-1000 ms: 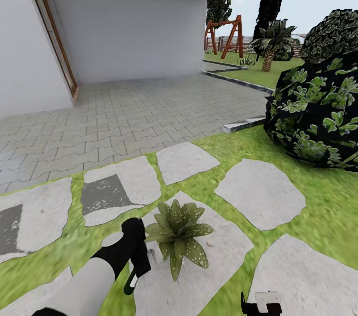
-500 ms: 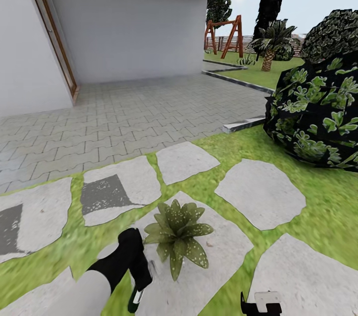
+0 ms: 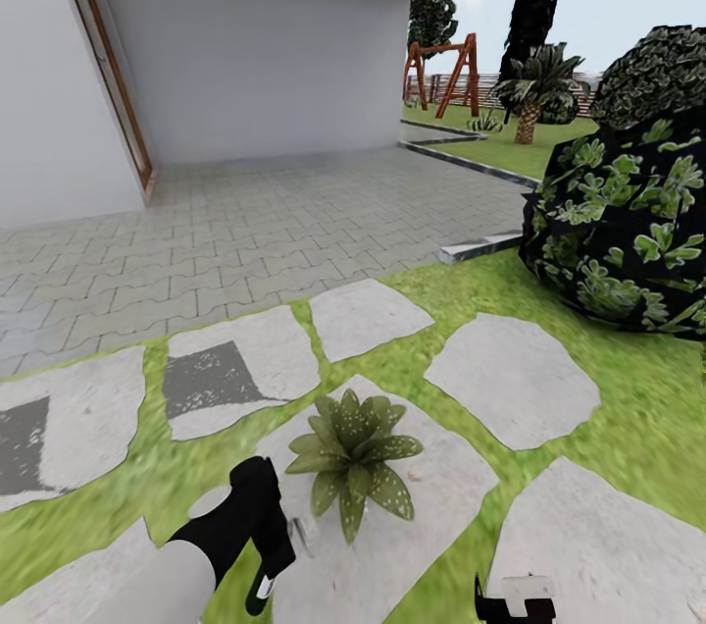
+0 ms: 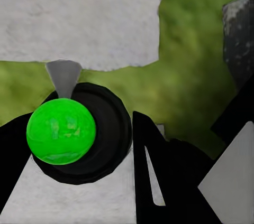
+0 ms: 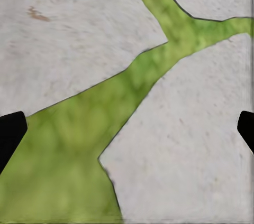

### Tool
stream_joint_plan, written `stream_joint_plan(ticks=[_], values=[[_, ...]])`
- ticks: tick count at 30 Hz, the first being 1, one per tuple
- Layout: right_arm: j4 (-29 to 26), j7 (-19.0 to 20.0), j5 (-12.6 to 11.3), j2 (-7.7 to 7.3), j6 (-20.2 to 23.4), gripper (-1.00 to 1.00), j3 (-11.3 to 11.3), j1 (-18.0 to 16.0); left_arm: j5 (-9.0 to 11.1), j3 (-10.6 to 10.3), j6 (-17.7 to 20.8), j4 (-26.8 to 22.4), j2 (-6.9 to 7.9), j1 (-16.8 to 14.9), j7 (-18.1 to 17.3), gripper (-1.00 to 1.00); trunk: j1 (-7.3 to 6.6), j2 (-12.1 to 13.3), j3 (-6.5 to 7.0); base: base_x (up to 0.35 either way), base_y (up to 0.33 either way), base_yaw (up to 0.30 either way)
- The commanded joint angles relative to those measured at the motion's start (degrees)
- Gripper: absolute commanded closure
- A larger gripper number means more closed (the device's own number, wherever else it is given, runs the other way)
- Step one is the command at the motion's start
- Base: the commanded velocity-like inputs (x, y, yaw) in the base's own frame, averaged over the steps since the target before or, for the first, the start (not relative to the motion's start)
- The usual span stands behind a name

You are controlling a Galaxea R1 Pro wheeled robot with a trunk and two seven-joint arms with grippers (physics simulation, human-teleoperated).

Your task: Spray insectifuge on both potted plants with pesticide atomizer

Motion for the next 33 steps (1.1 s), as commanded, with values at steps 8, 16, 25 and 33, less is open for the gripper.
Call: stream_joint_plan(ticks=[8,16,25,33], values=[[0.1,-0.4,0.5,0.05,-0.2,-1.0,-0.3,0.0,-0.2,0.1,0.4,-0.4,-0.12,0.0,-0.4,1.0,-0.04,0.0,-0.05,-0.115,0.009,-0.052],[0.1,-0.4,0.5,0.12,-0.2,-1.0,-0.3,0.0,-0.2,0.2,0.4,-0.5,-0.19,0.0,-0.4,1.0,-0.04,0.0,-0.05,-0.091,0.069,-0.252],[0.1,-0.4,0.6,0.09,-0.2,-1.0,-0.3,0.0,1.6,0.2,0.4,-0.5,-0.08,0.0,-0.3,1.0,-0.04,0.0,-0.05,-0.082,0.302,-0.033],[0.1,-0.4,0.5,0.09,-0.2,-1.0,-0.3,0.0,5.1,0.0,0.3,-0.5,0.03,-0.1,-0.3,1.0,-0.04,0.0,-0.05,0.158,0.295,0.0]])
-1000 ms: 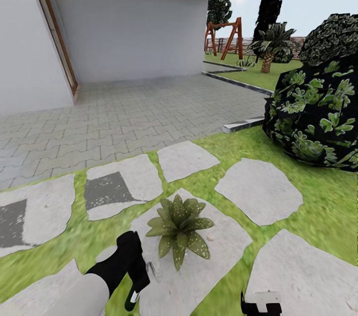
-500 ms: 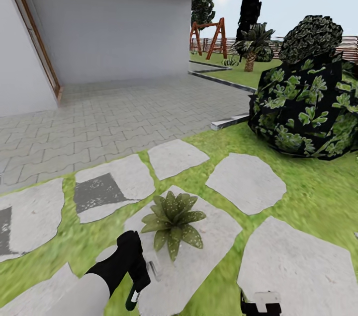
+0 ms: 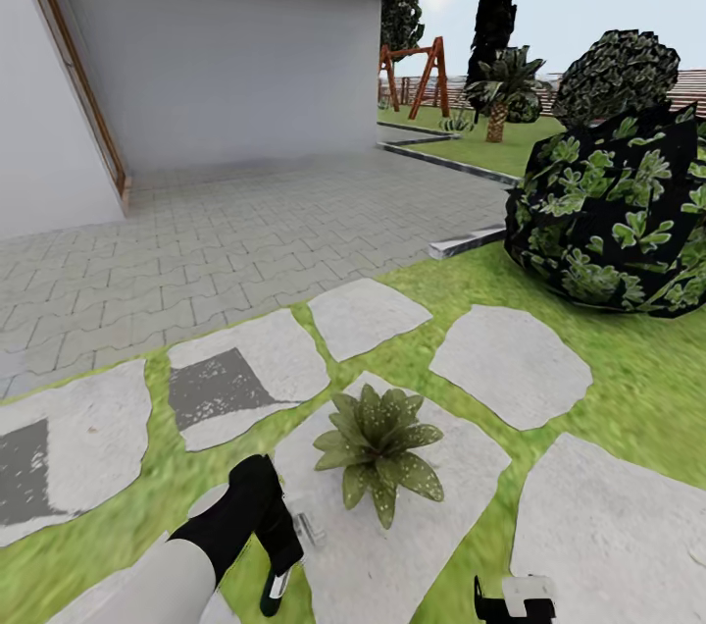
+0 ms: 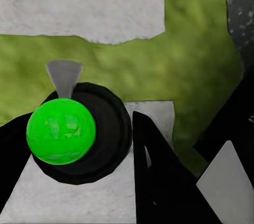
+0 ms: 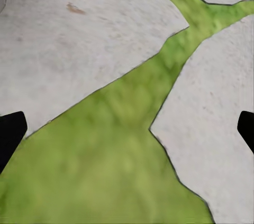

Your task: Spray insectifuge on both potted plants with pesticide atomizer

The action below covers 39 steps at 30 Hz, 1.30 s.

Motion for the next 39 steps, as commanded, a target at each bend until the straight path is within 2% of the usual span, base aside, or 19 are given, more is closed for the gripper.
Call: stream_joint_plan(ticks=[1,17,21,24,27,28,29,30,32,35,38,39], values=[[0.1,-0.3,0.6,0.0,-0.2,-1.0,-0.3,0.0,-0.3,-0.1,0.4,-0.1,-0.01,0.0,-0.3,1.0,0.01,0.0,-0.05,0.23,0.246,-0.036],[0.1,-0.3,0.6,0.0,-0.2,-1.0,-0.3,0.0,-0.6,-0.3,0.4,0.0,0.04,0.0,0.4,1.0,0.01,0.0,0.46,0.182,0.25,-0.228],[0.0,-0.4,0.6,0.0,-0.2,-1.0,-0.3,0.0,-0.4,-0.6,-0.2,0.6,-0.01,0.1,1.9,1.0,0.01,0.0,0.47,0.002,0.014,-0.015],[0.0,-0.4,0.5,-0.11,-0.2,-1.0,-0.4,0.0,-0.8,-0.8,-1.9,0.3,-0.07,-0.4,1.8,1.0,0.01,0.0,0.47,0.0,0.001,-0.001],[0.0,-0.4,0.5,-0.24,-0.2,-1.0,-0.3,0.0,-1.2,-0.8,-1.8,0.3,0.12,-0.8,1.1,1.0,0.01,0.0,0.47,0.0,0.0,0.0],[0.0,-0.4,0.5,-0.25,-0.2,-1.0,-0.3,0.0,-2.0,-0.8,-1.8,0.3,0.12,-0.8,0.9,1.0,0.01,0.0,0.47,0.0,0.0,0.0],[0.0,-0.4,0.5,-0.26,-0.2,-1.0,-0.4,0.0,-4.2,-1.0,-1.7,0.5,-0.02,-0.8,0.7,1.0,0.01,0.0,0.47,0.0,0.0,0.0],[0.0,-0.4,0.6,-0.27,-0.2,-1.0,-0.3,0.0,-8.4,-1.0,-1.7,0.7,-0.52,-0.9,-0.4,1.0,0.01,0.0,0.47,0.0,0.0,0.0],[0.0,-0.4,0.5,-0.27,-0.2,-1.0,-0.4,0.0,-11.8,-1.0,-1.7,0.1,-0.81,-1.5,-5.7,1.0,0.01,0.0,0.47,0.0,0.0,0.0],[0.0,-0.4,0.5,-0.27,-0.2,-1.0,-0.4,0.0,-14.9,-1.0,-1.7,0.0,-0.64,-3.6,-9.6,1.0,0.01,0.0,0.47,0.0,0.0,0.0],[0.0,-0.4,0.5,-0.27,-0.2,-1.0,-0.4,0.0,-16.2,-1.0,-1.6,0.5,-0.66,-3.8,-10.1,1.0,0.01,0.0,0.47,0.0,0.0,0.0],[0.0,-0.4,0.5,-0.27,-0.2,-1.0,-0.4,0.0,-17.1,-1.1,-1.6,0.7,-0.62,-3.6,-10.0,1.0,0.01,0.0,0.47,0.0,0.0,0.0]])
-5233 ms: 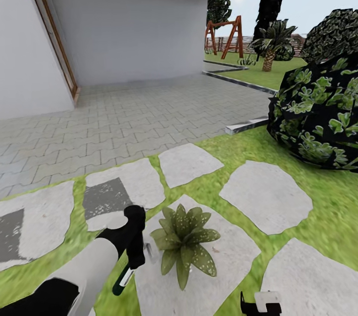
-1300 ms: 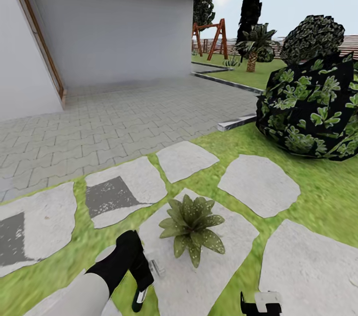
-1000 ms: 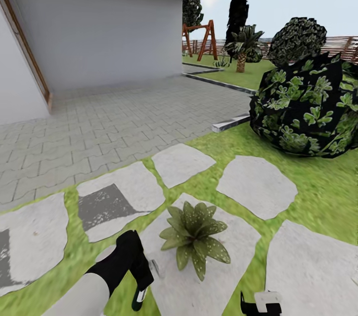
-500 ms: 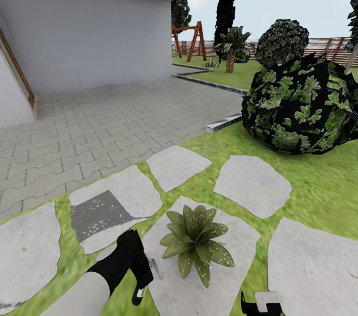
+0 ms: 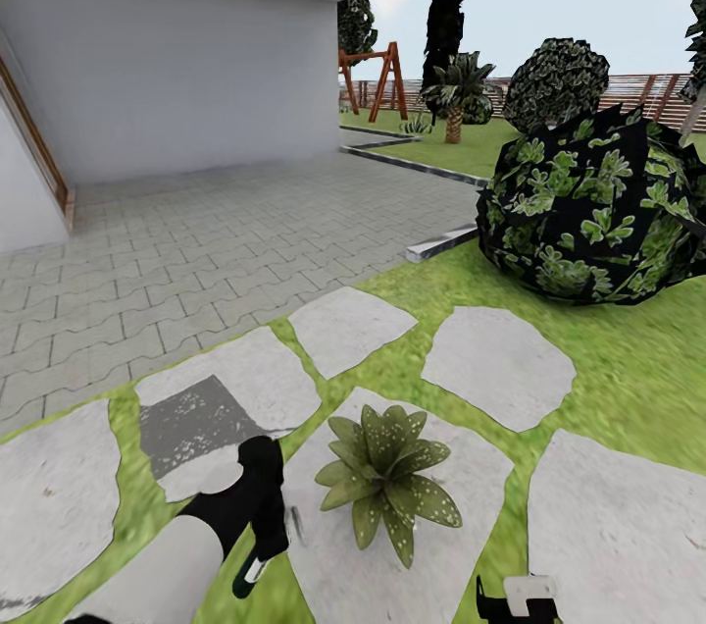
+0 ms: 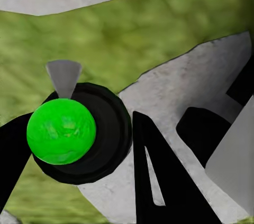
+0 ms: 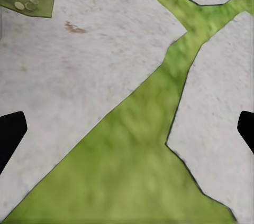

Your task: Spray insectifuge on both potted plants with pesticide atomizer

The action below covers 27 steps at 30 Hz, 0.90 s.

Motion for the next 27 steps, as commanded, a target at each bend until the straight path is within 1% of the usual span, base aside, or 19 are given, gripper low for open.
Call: stream_joint_plan(ticks=[1,4,8,11,17,21,27], values=[[0.1,-0.3,0.6,0.0,-0.1,-1.0,-0.3,0.0,-0.6,0.0,0.6,0.0,0.04,0.1,-0.3,1.0,-0.01,0.0,-0.05,0.0,0.0,0.0],[0.1,-0.3,0.5,0.0,-0.1,-1.0,-0.3,0.0,-0.9,0.0,0.6,0.0,0.27,0.1,-0.1,1.0,-0.01,0.0,-0.05,0.0,0.0,-0.059],[0.1,-0.3,0.5,0.0,-0.1,-1.0,-0.3,0.0,-0.8,0.1,0.6,-0.4,0.37,0.1,-0.4,1.0,-0.01,0.0,-0.05,0.0,0.0,-0.243],[0.1,-0.3,0.5,0.01,-0.1,-1.0,-0.3,0.0,-0.8,0.1,0.7,-0.7,0.14,-0.3,-0.4,1.0,-0.01,0.0,-0.05,0.0,0.0,-0.241],[0.1,-0.3,0.5,0.08,-0.1,-1.0,-0.2,0.0,-0.9,0.1,1.4,-0.9,-0.18,-0.7,-0.4,1.0,-0.01,0.0,-0.05,0.0,0.012,-0.045],[0.1,-0.3,0.5,0.09,-0.1,-1.0,-0.2,0.0,-0.9,0.1,1.9,-0.8,-0.21,-0.4,-0.3,1.0,-0.01,0.0,-0.05,0.0,0.238,-0.065],[0.1,-0.3,0.5,0.09,-0.1,-1.0,-0.2,0.0,-1.1,-0.2,1.9,-0.5,-0.04,0.1,0.1,1.0,-0.01,0.0,-0.05,0.136,0.28,-0.275]])
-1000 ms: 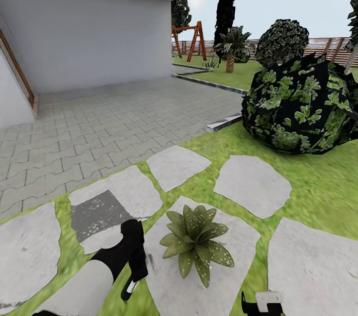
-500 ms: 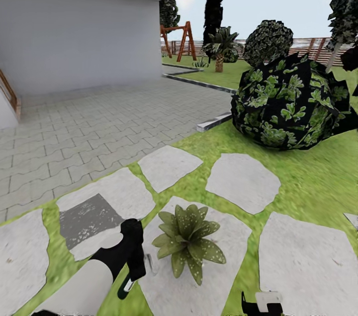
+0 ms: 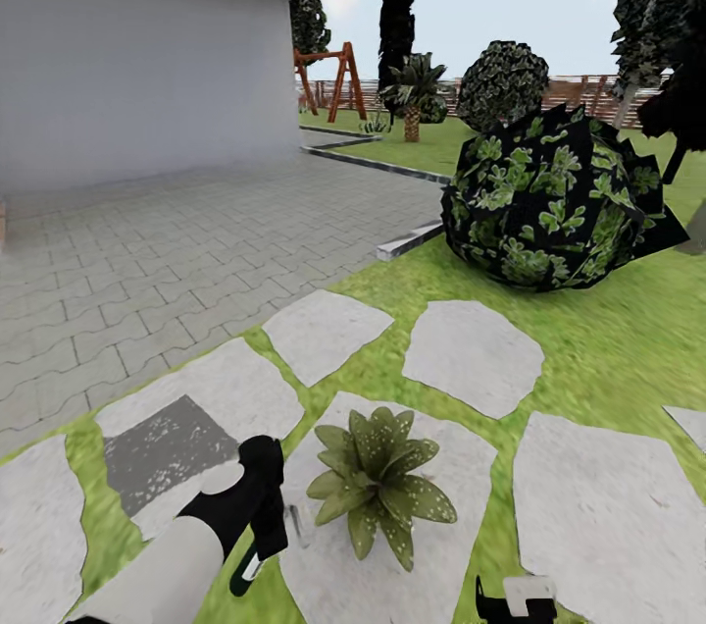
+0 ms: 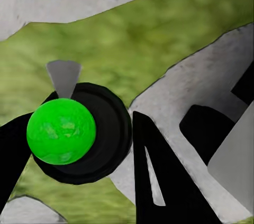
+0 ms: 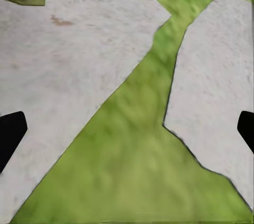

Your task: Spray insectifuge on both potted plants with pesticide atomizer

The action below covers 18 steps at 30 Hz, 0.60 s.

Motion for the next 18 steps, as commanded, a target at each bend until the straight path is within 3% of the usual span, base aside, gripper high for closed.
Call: stream_joint_plan(ticks=[1,4,8,12,15,18], values=[[0.1,-0.3,0.6,0.0,-0.2,-1.0,-0.3,-0.1,-0.2,-0.1,0.5,-0.1,0.03,0.0,-0.3,1.0,0.0,0.0,-0.05,0.048,0.288,-0.289],[0.1,-0.3,0.6,0.02,-0.2,-1.0,-0.3,-0.1,-1.1,-0.4,0.4,0.4,0.25,0.3,-0.3,1.0,0.0,0.0,-0.05,0.013,0.166,-0.289],[0.1,-0.3,0.6,0.03,-0.2,-1.0,-0.3,-0.1,-5.9,-1.4,0.6,0.0,-0.02,0.4,-0.4,1.0,0.0,0.0,-0.05,0.002,0.023,-0.16],[0.1,-0.3,0.6,0.0,-0.2,-1.0,-0.3,-0.1,-6.4,-1.5,2.0,-2.5,-0.86,-0.5,-0.7,1.0,0.0,0.0,-0.05,0.0,0.001,-0.011],[0.1,-0.4,0.6,0.0,-0.2,-1.0,-0.3,-0.1,-6.1,-1.4,2.8,-8.7,-1.02,-0.6,-1.0,1.0,0.0,0.0,-0.05,0.0,0.0,-0.001],[0.1,-0.4,0.6,0.0,-0.2,-1.0,-0.3,-0.1,-6.5,-1.3,2.9,-9.0,-0.96,-0.3,-1.0,1.0,0.0,0.0,-0.05,0.0,0.0,0.0]])
